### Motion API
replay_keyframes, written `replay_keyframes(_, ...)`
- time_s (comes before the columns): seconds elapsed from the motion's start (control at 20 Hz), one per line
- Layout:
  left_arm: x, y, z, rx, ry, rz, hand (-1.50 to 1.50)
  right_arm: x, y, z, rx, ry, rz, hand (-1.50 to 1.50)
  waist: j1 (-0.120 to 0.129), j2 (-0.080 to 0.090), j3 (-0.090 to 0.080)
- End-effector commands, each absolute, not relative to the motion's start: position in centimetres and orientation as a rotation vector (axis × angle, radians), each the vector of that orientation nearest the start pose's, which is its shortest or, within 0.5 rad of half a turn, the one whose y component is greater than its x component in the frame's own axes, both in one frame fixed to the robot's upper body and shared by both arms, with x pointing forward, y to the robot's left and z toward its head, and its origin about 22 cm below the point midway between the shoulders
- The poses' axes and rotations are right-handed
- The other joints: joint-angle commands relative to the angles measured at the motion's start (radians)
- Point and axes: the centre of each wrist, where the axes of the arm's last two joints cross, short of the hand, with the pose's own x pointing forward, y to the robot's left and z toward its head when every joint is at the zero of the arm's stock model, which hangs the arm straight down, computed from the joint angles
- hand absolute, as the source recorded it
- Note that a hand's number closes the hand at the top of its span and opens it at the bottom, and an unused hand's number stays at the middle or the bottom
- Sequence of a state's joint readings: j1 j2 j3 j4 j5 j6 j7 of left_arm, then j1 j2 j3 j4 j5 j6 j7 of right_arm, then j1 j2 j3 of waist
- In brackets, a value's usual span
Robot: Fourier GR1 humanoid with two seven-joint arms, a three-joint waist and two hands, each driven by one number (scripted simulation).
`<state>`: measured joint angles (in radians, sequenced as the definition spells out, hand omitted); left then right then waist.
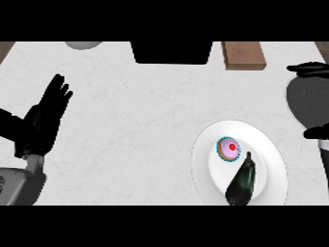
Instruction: Pick the cupcake from the plate and place it in the pan
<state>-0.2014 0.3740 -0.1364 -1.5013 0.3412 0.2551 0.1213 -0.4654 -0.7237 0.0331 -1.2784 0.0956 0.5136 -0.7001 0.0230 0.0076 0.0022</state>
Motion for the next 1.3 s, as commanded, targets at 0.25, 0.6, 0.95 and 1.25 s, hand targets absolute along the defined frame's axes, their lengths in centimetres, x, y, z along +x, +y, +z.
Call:
replay_keyframes(0.25,29.2,25.2,5.8,0.088,-1.519,0.027,0.0,35.9,-29.6,17.6,-0.046,-1.9,1.692,-1.5,0.002,-0.001,-0.002)
replay_keyframes(0.6,29.4,26.5,5.1,0.082,-1.506,0.039,0.0,35.4,-25.4,17.4,-0.122,-1.615,2.008,-1.5,-0.014,-0.004,-0.004)
replay_keyframes(0.95,27.2,27.7,7.5,0.102,-1.525,0.019,0.0,33.6,-25.4,15.8,-0.14,-1.423,2.179,-1.5,-0.017,-0.011,-0.002)
replay_keyframes(1.25,28.1,28.4,6.9,0.097,-1.505,0.05,0.0,30.5,-24.1,15.5,-0.332,-1.428,2.317,-1.5,-0.029,-0.011,-0.002)
